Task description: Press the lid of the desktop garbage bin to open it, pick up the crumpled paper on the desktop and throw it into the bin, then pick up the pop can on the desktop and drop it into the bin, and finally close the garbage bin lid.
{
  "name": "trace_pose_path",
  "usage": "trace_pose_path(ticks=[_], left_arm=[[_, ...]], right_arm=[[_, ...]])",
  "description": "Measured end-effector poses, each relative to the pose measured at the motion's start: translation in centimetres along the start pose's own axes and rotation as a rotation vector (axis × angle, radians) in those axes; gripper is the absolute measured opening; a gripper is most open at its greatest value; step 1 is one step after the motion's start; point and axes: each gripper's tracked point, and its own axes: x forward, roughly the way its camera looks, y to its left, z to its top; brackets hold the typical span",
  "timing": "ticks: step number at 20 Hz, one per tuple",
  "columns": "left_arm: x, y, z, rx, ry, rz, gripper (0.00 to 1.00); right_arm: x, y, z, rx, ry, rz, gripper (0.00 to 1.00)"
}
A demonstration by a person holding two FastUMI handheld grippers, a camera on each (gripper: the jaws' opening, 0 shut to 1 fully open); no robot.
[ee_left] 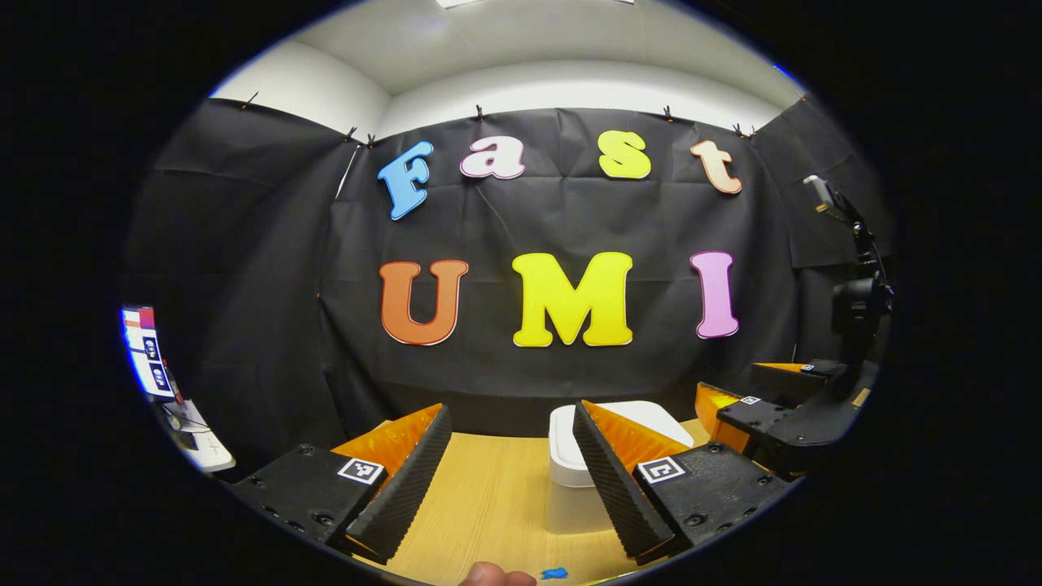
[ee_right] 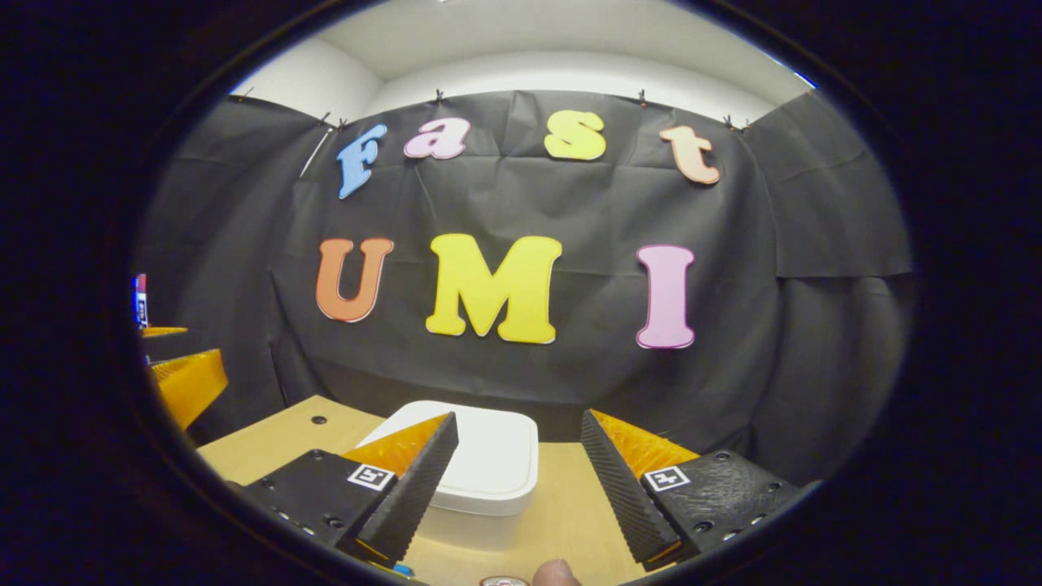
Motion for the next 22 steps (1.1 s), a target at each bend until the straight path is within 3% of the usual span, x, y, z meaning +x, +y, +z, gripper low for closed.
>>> trace_pose_path(ticks=[4, 6, 9, 10, 11, 12, 13, 15, 17, 22], left_arm=[[-0.1, 1.5, 0.1, -0.003, -0.002, 0.044, 0.97], [-0.1, 2.0, -0.2, -0.001, -0.002, 0.065, 0.97], [-0.1, 2.9, -0.2, 0.001, 0.001, 0.094, 0.97], [-0.2, 3.1, -0.2, 0.003, 0.003, 0.1, 0.97], [-0.2, 3.4, -0.2, 0.006, 0.004, 0.108, 0.97], [-0.1, 3.6, -0.3, 0.01, 0.007, 0.115, 0.97], [-0.1, 3.7, -0.4, 0.013, 0.009, 0.121, 0.97], [-0.2, 4.0, -0.5, 0.015, 0.011, 0.129, 0.97], [-0.1, 4.1, -0.6, 0.015, 0.014, 0.133, 0.97], [-0.3, 4.1, -1.0, 0.019, 0.025, 0.133, 0.97]], right_arm=[[3.0, 1.4, -2.3, 0.019, 0.101, 0.034, 0.95], [4.0, 2.0, -3.1, 0.026, 0.141, 0.048, 0.89], [5.2, 3.4, -4.9, 0.025, 0.195, 0.085, 0.68], [5.7, 3.6, -5.3, 0.022, 0.21, 0.085, 0.67], [5.7, 3.8, -5.5, 0.022, 0.22, 0.091, 0.53], [6.0, 4.0, -5.6, 0.018, 0.226, 0.088, 0.47], [6.2, 4.1, -5.8, 0.016, 0.228, 0.087, 0.32], [6.4, 4.4, -6.3, 0.019, 0.242, 0.093, 0.13], [6.7, 4.9, -7.1, 0.021, 0.263, 0.113, 0.01], [6.6, 5.2, -8.9, 0.028, 0.314, 0.136, 0.01]])
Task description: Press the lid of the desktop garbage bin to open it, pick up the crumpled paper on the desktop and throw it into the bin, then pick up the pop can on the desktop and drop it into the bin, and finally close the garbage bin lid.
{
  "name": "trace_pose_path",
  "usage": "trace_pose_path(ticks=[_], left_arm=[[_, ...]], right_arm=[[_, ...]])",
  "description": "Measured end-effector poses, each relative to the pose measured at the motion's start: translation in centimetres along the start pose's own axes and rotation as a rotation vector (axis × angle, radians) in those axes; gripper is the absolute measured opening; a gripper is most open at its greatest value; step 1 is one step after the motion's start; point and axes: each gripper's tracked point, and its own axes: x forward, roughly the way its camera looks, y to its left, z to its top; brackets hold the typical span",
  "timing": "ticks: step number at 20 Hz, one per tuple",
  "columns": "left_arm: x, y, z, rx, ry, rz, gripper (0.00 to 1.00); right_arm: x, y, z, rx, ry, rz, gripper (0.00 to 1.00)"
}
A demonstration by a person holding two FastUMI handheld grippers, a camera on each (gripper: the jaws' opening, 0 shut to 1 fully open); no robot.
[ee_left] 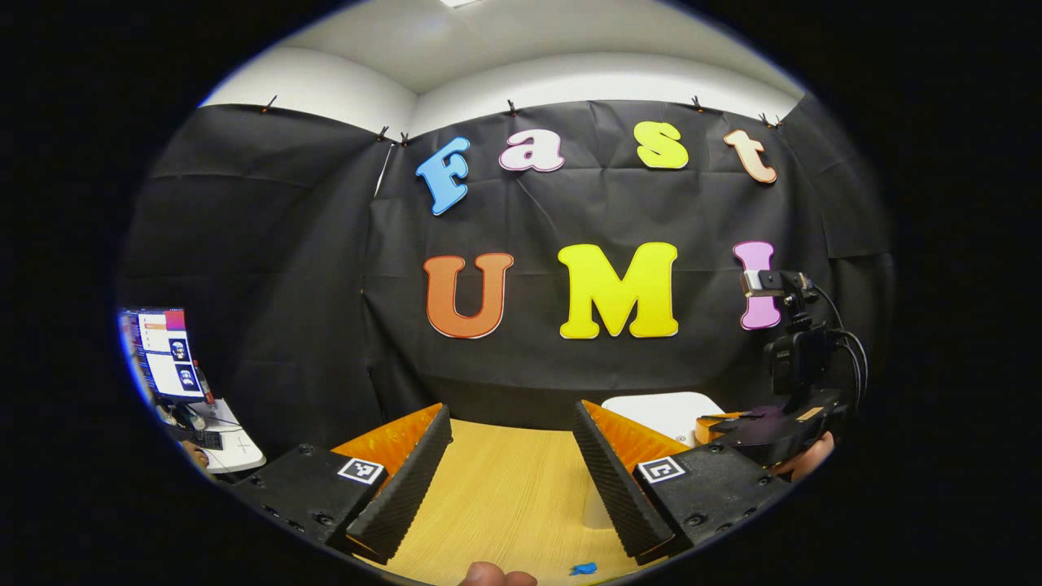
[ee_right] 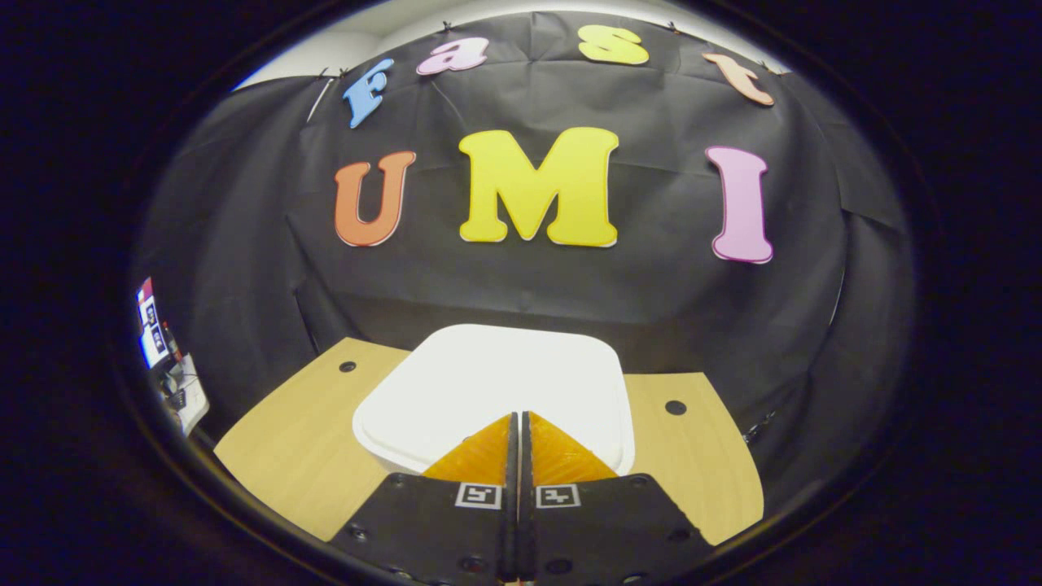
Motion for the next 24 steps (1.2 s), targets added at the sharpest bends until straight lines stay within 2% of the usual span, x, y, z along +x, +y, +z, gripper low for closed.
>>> trace_pose_path(ticks=[2, 6, 8, 9, 10, 12, 13, 14, 15, 18, 20, 21, 24], left_arm=[[0.1, -0.2, -0.3, -0.004, 0.006, 0.0, 0.97], [0.5, -1.5, -1.0, -0.022, 0.029, -0.027, 0.97], [0.4, -1.9, -0.9, -0.017, 0.025, -0.043, 0.97], [0.3, -2.2, -0.9, -0.017, 0.026, -0.052, 0.97], [0.4, -2.5, -1.0, -0.017, 0.028, -0.06, 0.97], [0.5, -2.8, -1.1, -0.015, 0.03, -0.076, 0.97], [0.6, -3.0, -1.1, -0.017, 0.029, -0.085, 0.97], [0.7, -3.3, -1.2, -0.022, 0.032, -0.097, 0.97], [0.9, -3.6, -1.4, -0.027, 0.037, -0.106, 0.97], [1.2, -4.1, -2.1, -0.034, 0.051, -0.137, 0.97], [1.4, -4.7, -2.9, -0.027, 0.065, -0.157, 0.97], [1.4, -4.9, -3.4, -0.021, 0.076, -0.167, 0.97], [1.4, -6.1, -5.0, -0.02, 0.113, -0.208, 0.97]], right_arm=[[0.0, 0.0, -0.8, -0.015, 0.018, 0.007, 0.0], [0.0, -0.2, -0.5, 0.086, -0.005, 0.032, 0.01], [-0.4, -1.5, 0.5, 0.062, -0.019, -0.023, 0.01], [-1.7, -1.8, 1.2, 0.054, -0.042, -0.031, 0.34], [-1.9, -1.9, 1.9, 0.053, -0.068, -0.035, 0.47], [-3.1, -1.9, 3.2, 0.037, -0.109, -0.03, 0.63], [-4.0, -2.0, 4.0, 0.034, -0.138, -0.028, 0.81], [-4.7, -2.0, 4.9, 0.029, -0.17, -0.028, 0.83], [-5.3, -2.1, 5.3, 0.021, -0.192, -0.031, 0.91], [-7.0, -1.9, 5.8, -0.005, -0.236, -0.024, 0.92], [-7.8, -2.3, 5.4, -0.025, -0.249, -0.039, 0.96], [-8.5, -2.7, 4.9, -0.036, -0.252, -0.048, 0.95], [-10.4, -3.0, 4.0, -0.009, -0.274, -0.033, 0.98]])
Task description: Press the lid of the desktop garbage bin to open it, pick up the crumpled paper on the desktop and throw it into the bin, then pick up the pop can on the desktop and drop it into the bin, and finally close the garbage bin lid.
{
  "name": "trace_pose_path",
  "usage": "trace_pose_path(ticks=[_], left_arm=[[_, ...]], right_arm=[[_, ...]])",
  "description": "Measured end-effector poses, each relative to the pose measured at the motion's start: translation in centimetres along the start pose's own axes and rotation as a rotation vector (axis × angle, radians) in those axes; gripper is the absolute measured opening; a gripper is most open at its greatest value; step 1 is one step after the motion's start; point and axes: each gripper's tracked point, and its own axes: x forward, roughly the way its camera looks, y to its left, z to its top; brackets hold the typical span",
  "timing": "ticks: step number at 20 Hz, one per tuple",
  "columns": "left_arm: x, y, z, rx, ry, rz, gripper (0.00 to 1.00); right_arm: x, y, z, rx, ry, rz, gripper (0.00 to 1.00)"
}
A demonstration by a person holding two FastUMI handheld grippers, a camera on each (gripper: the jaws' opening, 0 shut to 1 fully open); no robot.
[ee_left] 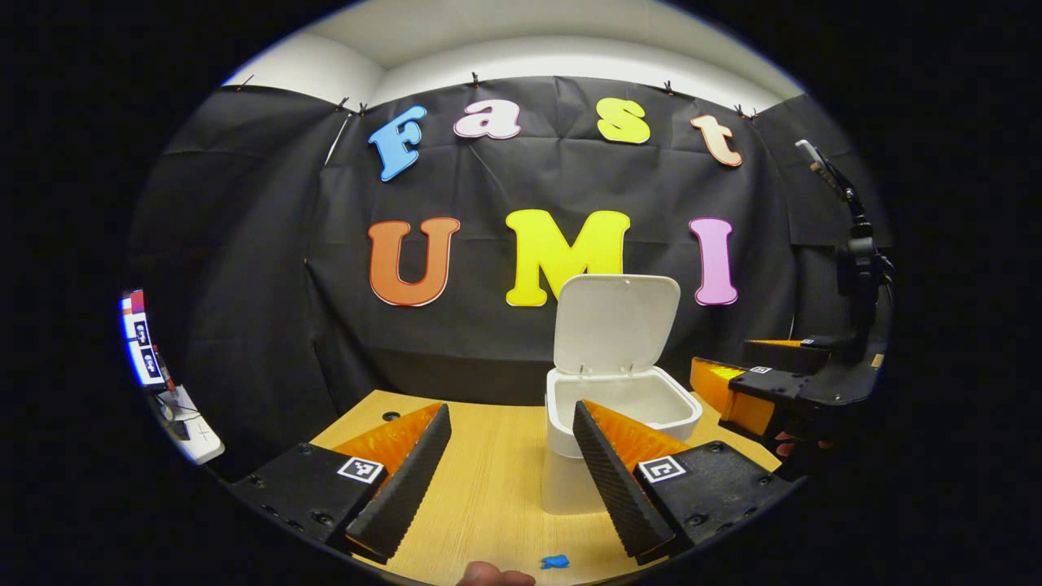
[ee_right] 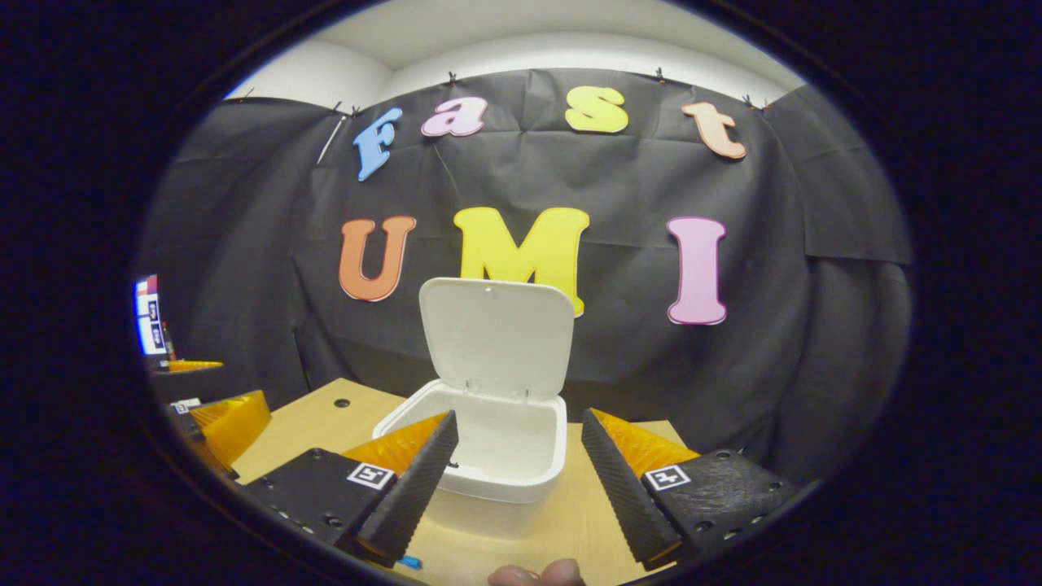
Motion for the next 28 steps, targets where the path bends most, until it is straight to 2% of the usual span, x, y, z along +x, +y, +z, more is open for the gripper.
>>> trace_pose_path(ticks=[3, 10, 16, 18, 28], left_arm=[[0.2, -1.1, -1.9, 0.003, 0.043, -0.04, 0.98], [-0.2, -2.9, -8.2, 0.005, 0.209, -0.102, 0.98], [-1.2, -3.5, -15.4, -0.006, 0.4, -0.107, 0.98], [-1.5, -3.9, -17.7, -0.012, 0.445, -0.115, 1.0], [-3.0, -5.2, -27.9, -0.041, 0.668, -0.111, 0.99]], right_arm=[[-1.3, -1.6, -0.8, 0.007, 0.003, -0.038, 0.95], [-3.7, -4.8, -5.3, 0.012, 0.096, -0.111, 0.96], [-4.7, -5.4, -9.6, 0.008, 0.187, -0.124, 0.96], [-4.9, -5.5, -10.9, 0.01, 0.213, -0.126, 0.96], [-6.4, -5.0, -16.1, -0.029, 0.336, -0.103, 0.96]])
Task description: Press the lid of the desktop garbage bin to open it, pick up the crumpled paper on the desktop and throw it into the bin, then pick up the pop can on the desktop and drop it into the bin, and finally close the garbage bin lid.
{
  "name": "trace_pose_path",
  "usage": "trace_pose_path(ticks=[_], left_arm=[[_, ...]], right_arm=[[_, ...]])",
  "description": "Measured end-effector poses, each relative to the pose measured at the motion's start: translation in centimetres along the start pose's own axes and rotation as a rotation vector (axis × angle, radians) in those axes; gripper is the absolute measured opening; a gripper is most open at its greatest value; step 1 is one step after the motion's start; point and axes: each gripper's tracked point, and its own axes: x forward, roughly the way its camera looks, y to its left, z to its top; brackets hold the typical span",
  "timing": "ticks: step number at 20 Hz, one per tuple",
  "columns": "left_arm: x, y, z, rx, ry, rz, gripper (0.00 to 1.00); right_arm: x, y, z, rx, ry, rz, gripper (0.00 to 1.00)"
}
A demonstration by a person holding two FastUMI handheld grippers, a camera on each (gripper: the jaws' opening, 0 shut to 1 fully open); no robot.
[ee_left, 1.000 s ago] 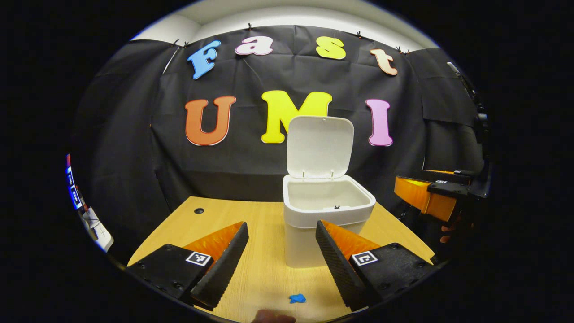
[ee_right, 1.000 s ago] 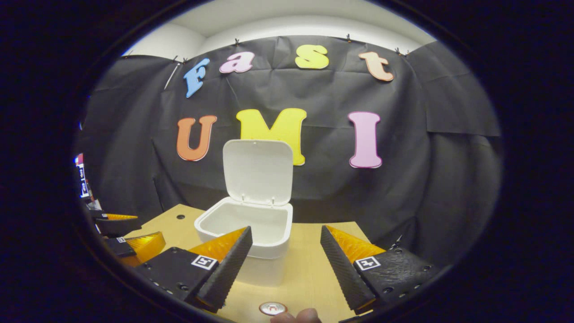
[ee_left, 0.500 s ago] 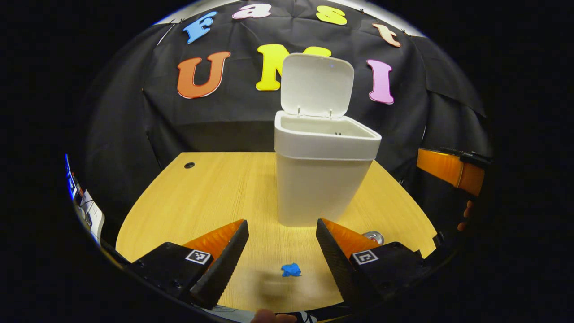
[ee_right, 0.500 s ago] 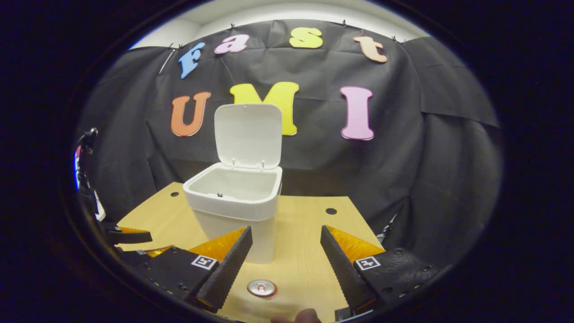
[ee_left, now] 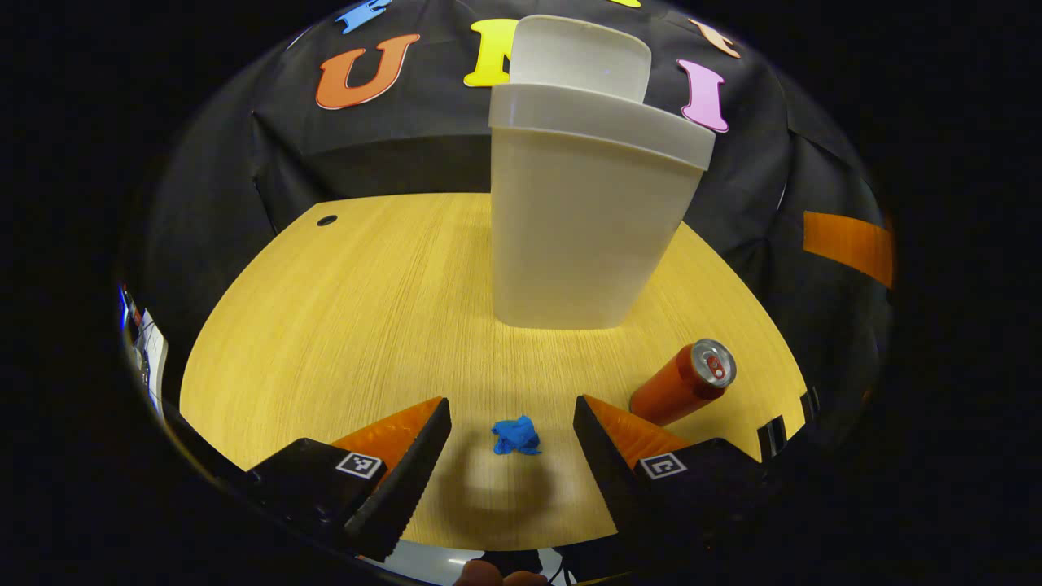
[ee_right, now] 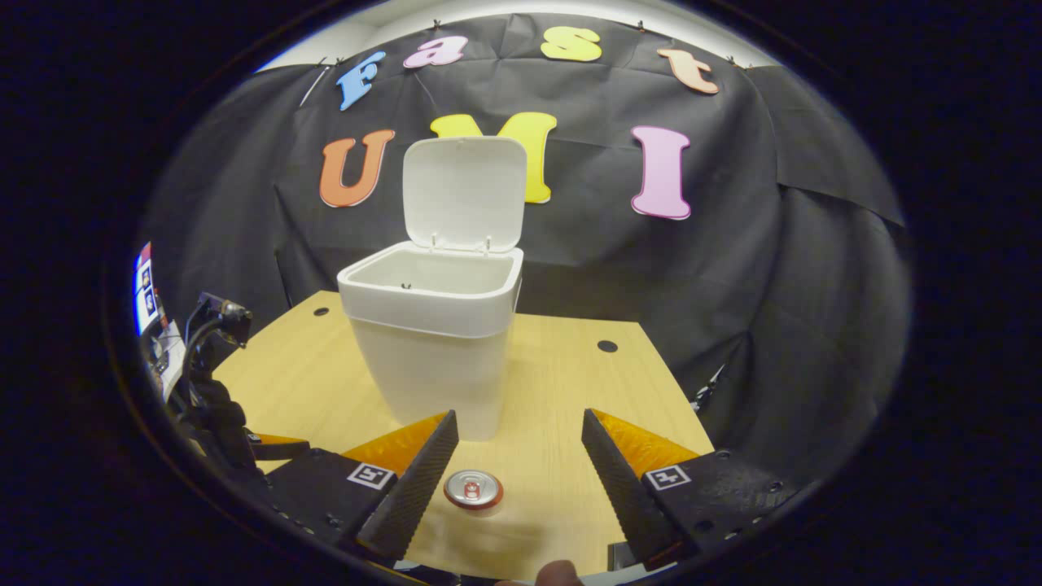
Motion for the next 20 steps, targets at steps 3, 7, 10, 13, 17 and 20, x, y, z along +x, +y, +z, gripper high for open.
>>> trace_pose_path(ticks=[3, 7, 10, 13, 17, 20], left_arm=[[1.6, -0.2, -1.7, -0.019, 0.046, 0.006, 0.99], [2.9, 0.3, -3.1, -0.035, 0.104, 0.012, 0.99], [2.9, 1.3, -3.4, -0.019, 0.137, 0.011, 1.0], [3.0, 2.0, -3.1, -0.008, 0.146, 0.012, 0.87], [2.8, 3.1, -1.5, 0.017, 0.152, 0.018, 0.7], [2.4, 3.8, 0.2, -0.007, 0.162, 0.015, 0.47]], right_arm=[[-0.2, -0.1, -1.1, -0.016, 0.029, 0.0, 0.96], [-0.5, -0.8, -1.8, -0.025, 0.046, -0.015, 0.96], [-0.7, -1.5, -2.2, -0.017, 0.055, -0.032, 0.96], [-1.0, -1.8, -2.4, -0.01, 0.063, -0.043, 0.96], [-1.6, -2.0, -3.0, -0.004, 0.071, -0.051, 0.96], [-2.0, -2.2, -3.2, 0.004, 0.073, -0.058, 0.96]])
